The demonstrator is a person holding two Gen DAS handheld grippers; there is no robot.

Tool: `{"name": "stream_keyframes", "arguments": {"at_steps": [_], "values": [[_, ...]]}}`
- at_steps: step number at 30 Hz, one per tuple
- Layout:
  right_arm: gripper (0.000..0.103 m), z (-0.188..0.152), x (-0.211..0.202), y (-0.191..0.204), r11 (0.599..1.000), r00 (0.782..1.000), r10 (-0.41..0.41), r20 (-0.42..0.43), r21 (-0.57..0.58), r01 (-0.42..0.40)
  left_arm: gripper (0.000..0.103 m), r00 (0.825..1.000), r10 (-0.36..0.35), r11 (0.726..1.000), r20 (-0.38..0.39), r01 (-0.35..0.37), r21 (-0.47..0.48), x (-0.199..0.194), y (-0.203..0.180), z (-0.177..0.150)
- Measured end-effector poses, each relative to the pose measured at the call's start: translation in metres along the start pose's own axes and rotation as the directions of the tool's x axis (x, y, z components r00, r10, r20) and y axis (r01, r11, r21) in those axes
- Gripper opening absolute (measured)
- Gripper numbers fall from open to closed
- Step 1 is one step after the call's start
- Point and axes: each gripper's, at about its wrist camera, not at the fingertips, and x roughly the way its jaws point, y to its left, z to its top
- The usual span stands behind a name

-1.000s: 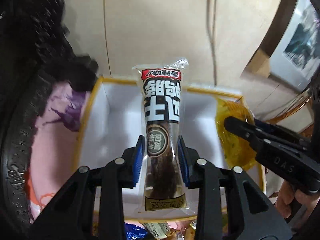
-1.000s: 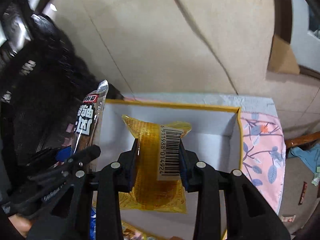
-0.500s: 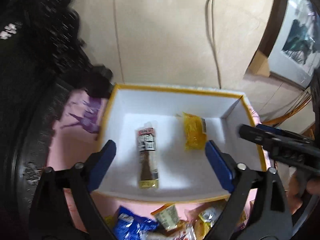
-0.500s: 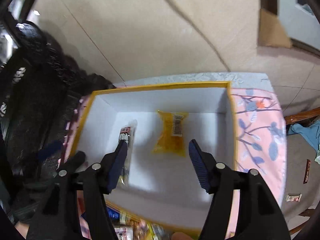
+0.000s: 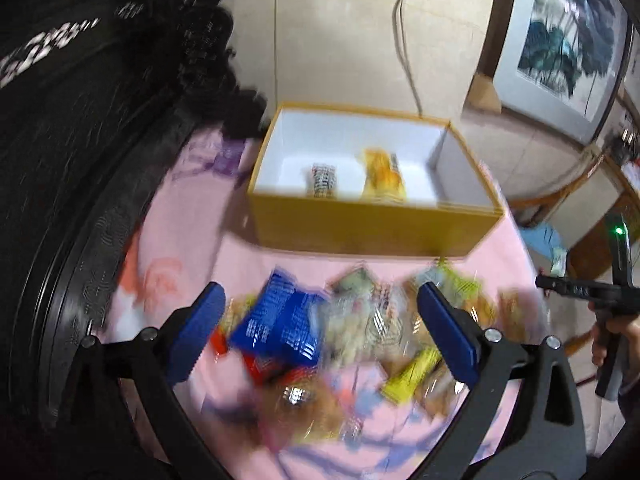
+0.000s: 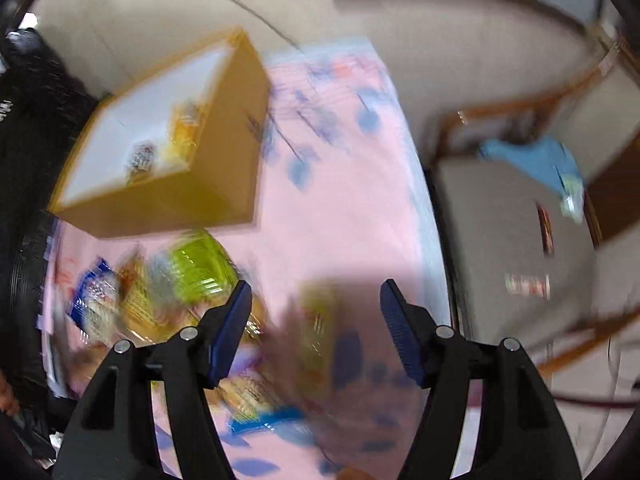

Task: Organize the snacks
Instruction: 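Grasp the long cereal bar with the right tool while the left tool grasps the pink pastry pack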

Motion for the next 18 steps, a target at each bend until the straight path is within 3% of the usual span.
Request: {"name": "stream_keyframes", "arguments": {"at_steps": [5, 12, 15, 18], "values": [[0.053, -0.027, 0.027, 0.001, 0.999, 0.998, -0.041, -0.041, -0.011, 0.04, 0.098, 0.996, 0.044, 0.998, -0.078, -0.048, -0.051, -0.009, 0.02, -0.04], [0.048, -0.04, 0.05, 0.021, 0.995, 0.997, -0.048, -0.053, -0.095, 0.043, 0.098, 0.988, 0.124, 0.984, -0.094, -0.135, -0.115, -0.025, 0.048, -0.059], [0.032, -0.045, 0.053, 0.031, 0.979, 0.993, -0.111, -0.024, -0.174, 0.106, 0.098, 0.982, 0.14, 0.979, -0.13, -0.157, -0.13, -0.024, 0.055, -0.07], [0.03, -0.049, 0.051, 0.027, 0.982, 0.995, -0.095, -0.021, -0.164, 0.09, 0.098, 0.977, 0.132, 0.981, -0.169, -0.153, -0.12, -0.018, 0.055, -0.08]]}}
